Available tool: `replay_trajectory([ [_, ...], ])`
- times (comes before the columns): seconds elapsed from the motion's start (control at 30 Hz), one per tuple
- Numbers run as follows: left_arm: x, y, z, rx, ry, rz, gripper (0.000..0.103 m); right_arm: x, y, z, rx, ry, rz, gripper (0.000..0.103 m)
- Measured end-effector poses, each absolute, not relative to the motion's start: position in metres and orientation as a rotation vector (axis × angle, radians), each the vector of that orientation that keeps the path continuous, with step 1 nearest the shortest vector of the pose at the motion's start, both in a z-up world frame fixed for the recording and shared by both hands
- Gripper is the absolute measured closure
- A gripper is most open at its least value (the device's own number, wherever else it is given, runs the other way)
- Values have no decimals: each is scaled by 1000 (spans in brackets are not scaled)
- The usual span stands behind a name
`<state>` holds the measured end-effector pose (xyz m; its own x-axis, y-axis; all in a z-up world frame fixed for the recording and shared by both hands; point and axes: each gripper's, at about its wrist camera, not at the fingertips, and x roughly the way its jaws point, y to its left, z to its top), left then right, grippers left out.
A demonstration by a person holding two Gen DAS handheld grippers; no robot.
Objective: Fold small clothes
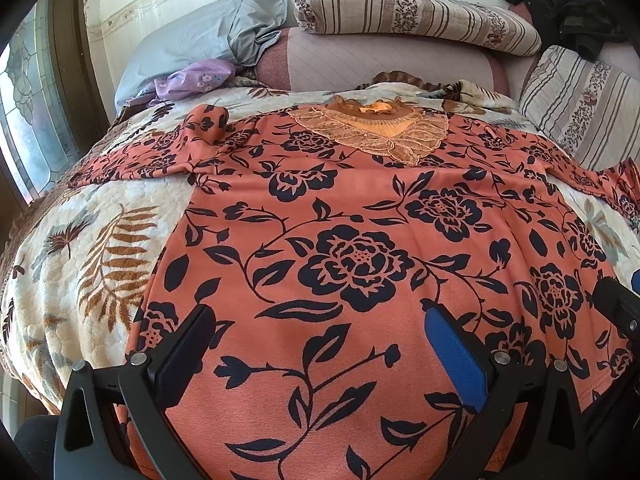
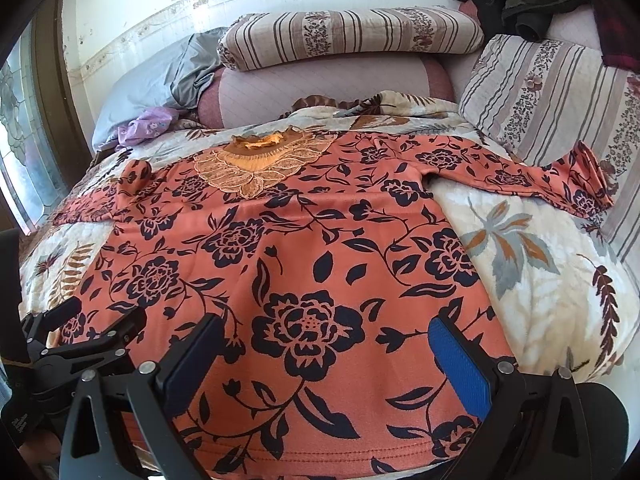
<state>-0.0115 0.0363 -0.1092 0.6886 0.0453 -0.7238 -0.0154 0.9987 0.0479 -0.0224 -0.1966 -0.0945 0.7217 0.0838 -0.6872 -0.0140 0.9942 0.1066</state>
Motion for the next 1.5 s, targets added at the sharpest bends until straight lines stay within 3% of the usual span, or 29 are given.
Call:
replay_trajectory([
  [0.4,-13,36,-109,30,800,18,0,-23,-200,-92,112,754,61,0],
  [0.63,-11,58,-97,-74,757,66,0,-25,-235,-73,265,709,60,0],
  [0.87,8,76,-125,-196,908,92,0,0,-344,-64,591,695,20,0],
  [1.03,13,63,-135,-82,924,132,0,43,-470,-109,979,770,-141,0],
  [1.17,11,63,-137,-82,891,144,0,58,-543,-136,1162,685,-245,0],
  [1.23,11,64,-138,-79,874,144,0,66,-560,-126,1054,659,-326,3],
  [1.37,13,63,-139,-76,851,156,0,86,-555,-74,562,593,-418,5],
  [1.5,16,62,-139,-78,843,169,0,129,-541,-55,140,634,-437,5],
])
